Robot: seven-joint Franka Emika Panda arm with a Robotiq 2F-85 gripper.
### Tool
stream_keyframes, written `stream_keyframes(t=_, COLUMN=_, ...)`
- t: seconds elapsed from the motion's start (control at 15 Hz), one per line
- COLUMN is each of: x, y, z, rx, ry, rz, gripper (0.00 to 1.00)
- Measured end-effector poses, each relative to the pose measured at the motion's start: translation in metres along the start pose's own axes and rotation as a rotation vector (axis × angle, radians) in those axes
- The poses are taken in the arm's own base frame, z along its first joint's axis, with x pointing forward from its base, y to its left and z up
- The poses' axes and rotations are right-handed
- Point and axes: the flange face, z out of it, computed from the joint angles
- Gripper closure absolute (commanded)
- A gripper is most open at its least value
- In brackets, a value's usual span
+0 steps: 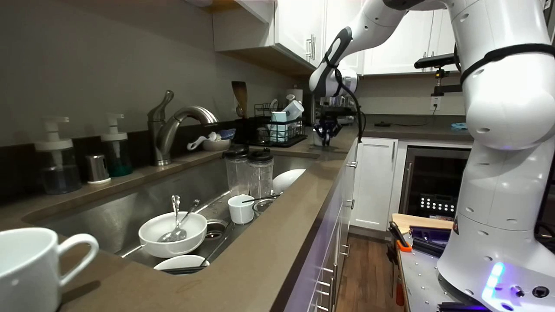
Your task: Pour the water in the white cup on the right into the sink then place it on the left
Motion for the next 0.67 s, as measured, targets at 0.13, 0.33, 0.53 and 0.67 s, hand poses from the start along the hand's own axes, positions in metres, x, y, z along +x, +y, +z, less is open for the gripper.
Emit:
stream_keyframes(t=0.13, x=-0.01, y=0.006, z=-0.002, rx=0.002, ry=-0.005, rz=0.003, gripper=0.94)
stream_keyframes(t=0.33, x=-0.025, y=0.013, z=-0.007, rx=-0.016, ry=-0.019, rz=-0.024, gripper=0.94)
stream_keyframes(t=0.53, x=-0.032, y=0.018, z=-0.017, rx=-0.046, ry=-0.011, rz=-0.067, gripper=0.94)
stream_keyframes(t=0.67, x=-0.034, y=0.02, z=-0.027, rx=-0.058, ry=0.003, rz=-0.088, gripper=0.94)
